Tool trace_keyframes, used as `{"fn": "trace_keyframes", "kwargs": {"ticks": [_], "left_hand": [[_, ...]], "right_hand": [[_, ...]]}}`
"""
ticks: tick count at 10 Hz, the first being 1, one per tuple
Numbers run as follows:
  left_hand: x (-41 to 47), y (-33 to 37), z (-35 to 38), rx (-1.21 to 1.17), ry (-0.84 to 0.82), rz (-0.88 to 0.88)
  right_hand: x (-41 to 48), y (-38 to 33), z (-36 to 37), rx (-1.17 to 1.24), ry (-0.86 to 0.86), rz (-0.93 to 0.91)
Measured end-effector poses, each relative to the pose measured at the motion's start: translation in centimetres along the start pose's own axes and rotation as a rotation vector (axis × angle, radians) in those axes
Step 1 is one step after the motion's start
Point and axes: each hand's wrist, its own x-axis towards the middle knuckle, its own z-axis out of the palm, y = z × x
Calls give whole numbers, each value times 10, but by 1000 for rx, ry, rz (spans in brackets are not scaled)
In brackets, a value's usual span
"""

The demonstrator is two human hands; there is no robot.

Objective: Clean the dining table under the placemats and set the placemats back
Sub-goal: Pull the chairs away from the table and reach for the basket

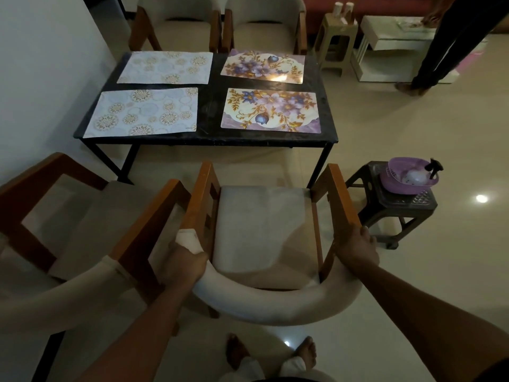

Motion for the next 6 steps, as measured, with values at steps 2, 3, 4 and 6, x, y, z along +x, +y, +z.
{"fn": "trace_keyframes", "kwargs": {"ticks": [2, 3, 4, 6], "left_hand": [[10, 9, -5, 84, -30, 138], [17, 9, -12, 16, -76, 227], [25, 8, -29, -34, -74, 276], [22, -10, -93, -96, 11, 351]], "right_hand": [[-31, -41, 13, -25, 39, -255], [-46, -77, 22, 131, -51, -374], [-58, -115, 30, 183, -73, -464], [-88, -203, 45, 239, -217, -689]]}}
